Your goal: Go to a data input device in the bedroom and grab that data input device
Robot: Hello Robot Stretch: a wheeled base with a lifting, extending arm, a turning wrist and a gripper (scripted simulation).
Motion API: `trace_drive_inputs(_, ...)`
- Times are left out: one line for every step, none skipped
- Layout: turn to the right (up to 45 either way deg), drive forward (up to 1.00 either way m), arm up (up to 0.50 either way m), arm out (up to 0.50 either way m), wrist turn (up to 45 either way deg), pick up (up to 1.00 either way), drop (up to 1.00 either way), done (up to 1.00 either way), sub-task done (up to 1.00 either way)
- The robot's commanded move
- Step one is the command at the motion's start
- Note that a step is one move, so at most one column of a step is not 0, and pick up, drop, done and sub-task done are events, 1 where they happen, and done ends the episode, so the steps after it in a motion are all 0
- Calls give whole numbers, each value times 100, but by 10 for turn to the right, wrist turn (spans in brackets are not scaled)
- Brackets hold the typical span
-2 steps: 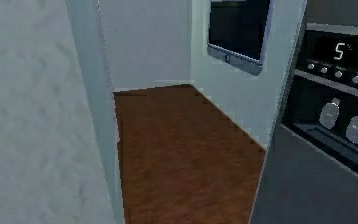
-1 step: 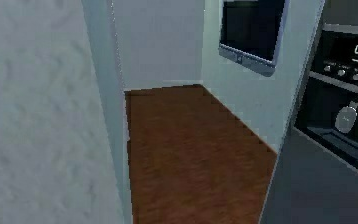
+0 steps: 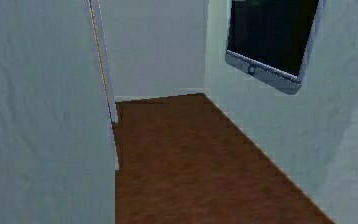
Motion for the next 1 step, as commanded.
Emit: trace_drive_inputs(-120,0,0,0,0,0,0,0,0)
